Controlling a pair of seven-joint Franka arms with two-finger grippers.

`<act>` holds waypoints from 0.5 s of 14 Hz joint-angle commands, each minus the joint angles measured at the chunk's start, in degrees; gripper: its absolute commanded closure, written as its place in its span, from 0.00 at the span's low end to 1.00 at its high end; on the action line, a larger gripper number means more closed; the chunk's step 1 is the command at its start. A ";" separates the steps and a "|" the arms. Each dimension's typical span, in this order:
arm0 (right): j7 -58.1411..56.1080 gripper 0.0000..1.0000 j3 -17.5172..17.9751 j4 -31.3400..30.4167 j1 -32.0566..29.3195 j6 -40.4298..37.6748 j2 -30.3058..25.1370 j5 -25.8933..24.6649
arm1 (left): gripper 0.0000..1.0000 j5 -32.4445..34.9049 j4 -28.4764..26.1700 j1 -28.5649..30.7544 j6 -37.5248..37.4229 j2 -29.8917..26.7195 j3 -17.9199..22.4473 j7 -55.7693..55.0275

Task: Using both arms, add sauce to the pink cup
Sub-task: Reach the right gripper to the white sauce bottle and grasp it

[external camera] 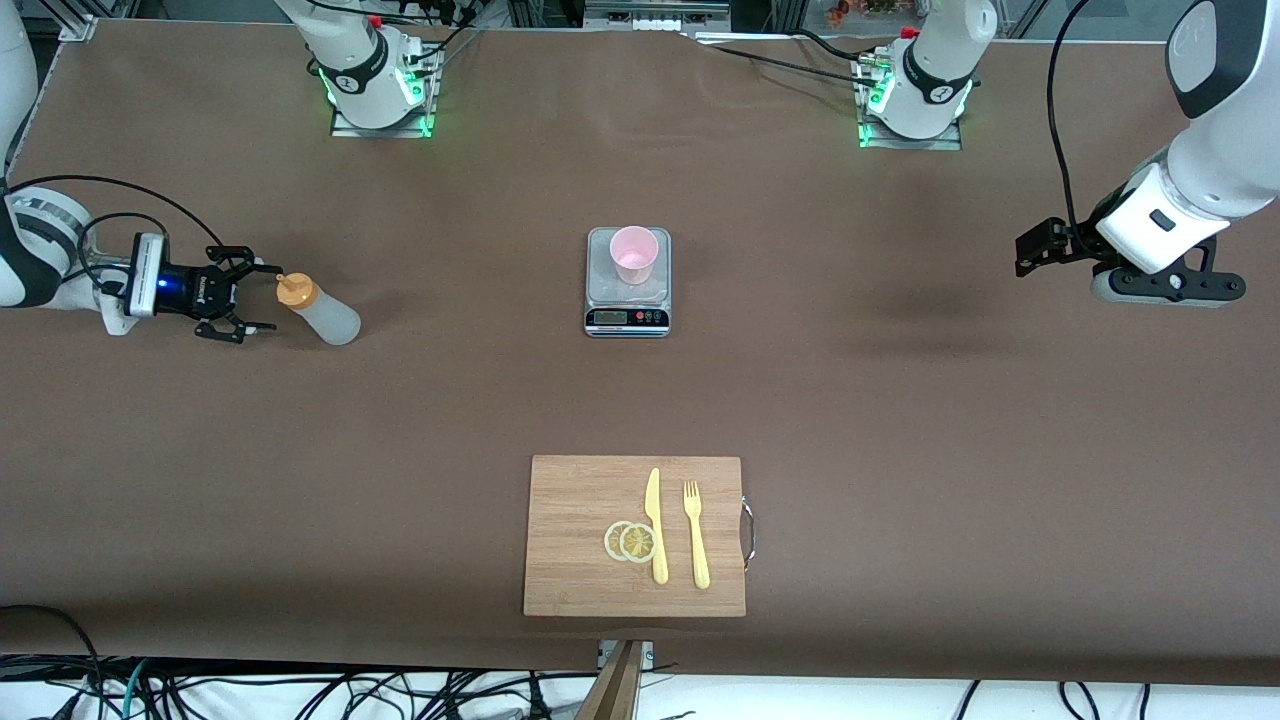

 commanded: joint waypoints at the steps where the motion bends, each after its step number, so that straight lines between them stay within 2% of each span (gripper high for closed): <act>1: -1.86 0.00 -0.07 0.28 0.89 0.42 1.37 2.23 | 0.00 0.83 1.57 0.90 -1.34 0.74 -0.87 0.27; 7: -3.88 0.00 0.02 0.28 2.99 1.38 3.22 2.41 | 0.00 0.83 1.57 0.90 -1.25 0.74 -0.34 0.36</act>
